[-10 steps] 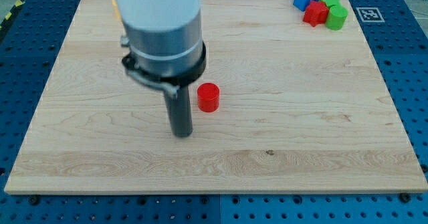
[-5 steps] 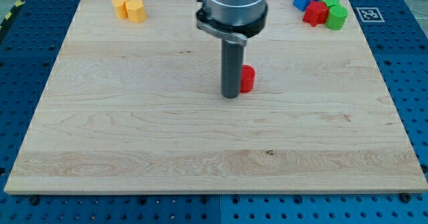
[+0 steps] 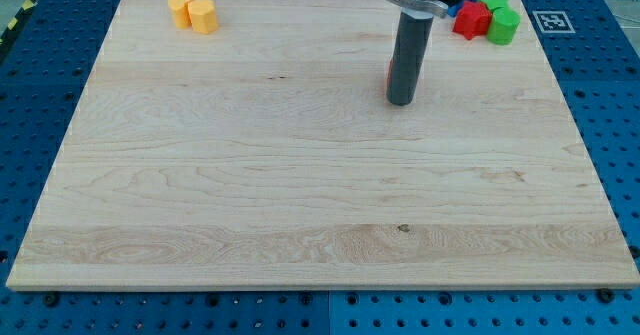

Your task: Move the red circle below the red star

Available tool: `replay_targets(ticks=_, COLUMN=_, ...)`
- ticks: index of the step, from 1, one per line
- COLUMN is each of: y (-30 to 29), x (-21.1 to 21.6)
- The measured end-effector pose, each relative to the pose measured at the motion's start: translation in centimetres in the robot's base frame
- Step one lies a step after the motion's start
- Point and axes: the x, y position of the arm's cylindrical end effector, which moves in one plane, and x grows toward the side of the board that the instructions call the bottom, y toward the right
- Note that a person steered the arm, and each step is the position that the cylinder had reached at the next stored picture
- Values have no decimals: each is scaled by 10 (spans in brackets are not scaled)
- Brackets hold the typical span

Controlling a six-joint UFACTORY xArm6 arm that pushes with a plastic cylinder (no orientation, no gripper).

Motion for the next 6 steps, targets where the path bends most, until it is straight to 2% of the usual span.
replay_targets(ticks=1, y=-16, x=-9)
replay_targets(ticks=5, y=50, x=-37)
replay_targets(ticks=6, y=51, x=-64)
